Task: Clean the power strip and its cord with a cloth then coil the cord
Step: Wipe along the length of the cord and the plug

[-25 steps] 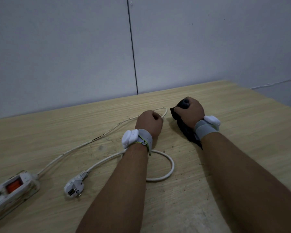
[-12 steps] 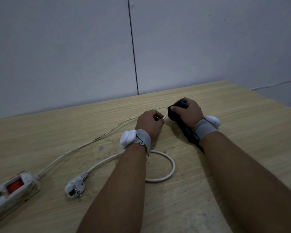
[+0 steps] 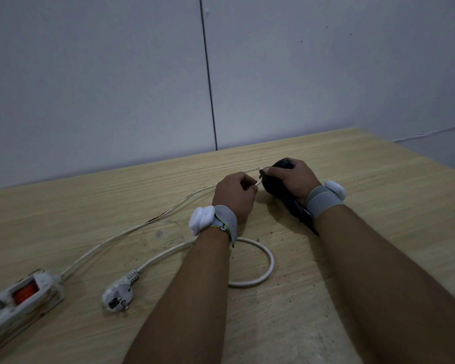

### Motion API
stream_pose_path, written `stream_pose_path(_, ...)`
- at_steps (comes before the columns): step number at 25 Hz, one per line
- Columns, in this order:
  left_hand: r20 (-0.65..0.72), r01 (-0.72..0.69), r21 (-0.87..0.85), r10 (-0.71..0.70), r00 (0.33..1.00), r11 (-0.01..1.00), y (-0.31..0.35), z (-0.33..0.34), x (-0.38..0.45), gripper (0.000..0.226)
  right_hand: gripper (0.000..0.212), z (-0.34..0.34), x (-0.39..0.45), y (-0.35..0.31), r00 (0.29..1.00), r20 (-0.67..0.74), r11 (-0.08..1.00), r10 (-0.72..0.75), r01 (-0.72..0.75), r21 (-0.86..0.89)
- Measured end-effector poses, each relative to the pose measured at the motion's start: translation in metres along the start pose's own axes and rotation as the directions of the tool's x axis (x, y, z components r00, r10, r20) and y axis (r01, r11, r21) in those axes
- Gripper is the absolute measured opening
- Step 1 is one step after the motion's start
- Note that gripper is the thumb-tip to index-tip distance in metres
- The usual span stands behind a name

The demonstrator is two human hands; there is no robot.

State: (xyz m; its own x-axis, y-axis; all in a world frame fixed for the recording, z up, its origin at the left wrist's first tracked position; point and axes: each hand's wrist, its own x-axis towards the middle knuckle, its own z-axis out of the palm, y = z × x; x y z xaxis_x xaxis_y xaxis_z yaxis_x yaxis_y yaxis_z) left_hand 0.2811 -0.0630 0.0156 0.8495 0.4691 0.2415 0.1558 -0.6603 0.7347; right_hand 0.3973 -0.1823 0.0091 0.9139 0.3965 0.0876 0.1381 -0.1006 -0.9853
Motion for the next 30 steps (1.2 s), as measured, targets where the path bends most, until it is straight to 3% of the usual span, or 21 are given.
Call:
stream_pose_path(4,-0.011,0.016,-0.009,-0.016,1.000,1.000,0.000,-0.001,-0.002,0.011,0.029,-0.001,0.003,0.001,0.975,-0.210,0.997,0.075,-0.069,0.035)
stream_pose_path(8,0.056,0.061,0.053,-0.064,0.996,0.997,-0.005,-0.002,0.000,0.015,0.017,-0.002,0.001,0.002,0.998,-0.065,0.986,0.009,0.002,0.169)
stream_pose_path(10,0.106,0.072,0.153,-0.089,0.990,0.986,-0.006,-0.001,0.000,0.017,0.021,-0.002,0.001,0.002,0.998,-0.010,0.996,-0.064,0.065,0.054)
stream_pose_path(12,0.126,0.071,0.231,-0.102,0.987,0.970,-0.004,0.002,-0.001,0.018,0.024,-0.003,0.004,-0.001,0.992,0.015,0.977,-0.122,0.123,-0.173)
stream_pose_path(18,0.136,0.068,0.290,-0.112,0.984,0.955,-0.006,0.005,-0.001,0.017,0.028,0.008,0.017,-0.007,0.965,0.216,0.745,-0.151,0.255,-0.617)
stream_pose_path(23,0.157,0.041,0.288,-0.090,0.984,0.957,-0.008,0.005,0.002,0.017,0.027,0.010,0.034,-0.005,0.981,0.126,0.687,-0.150,0.195,-0.700)
stream_pose_path(30,0.198,0.024,0.273,-0.081,0.977,0.962,-0.008,0.003,0.003,0.018,0.026,0.016,0.041,-0.007,0.979,0.140,0.673,-0.150,0.205,-0.711)
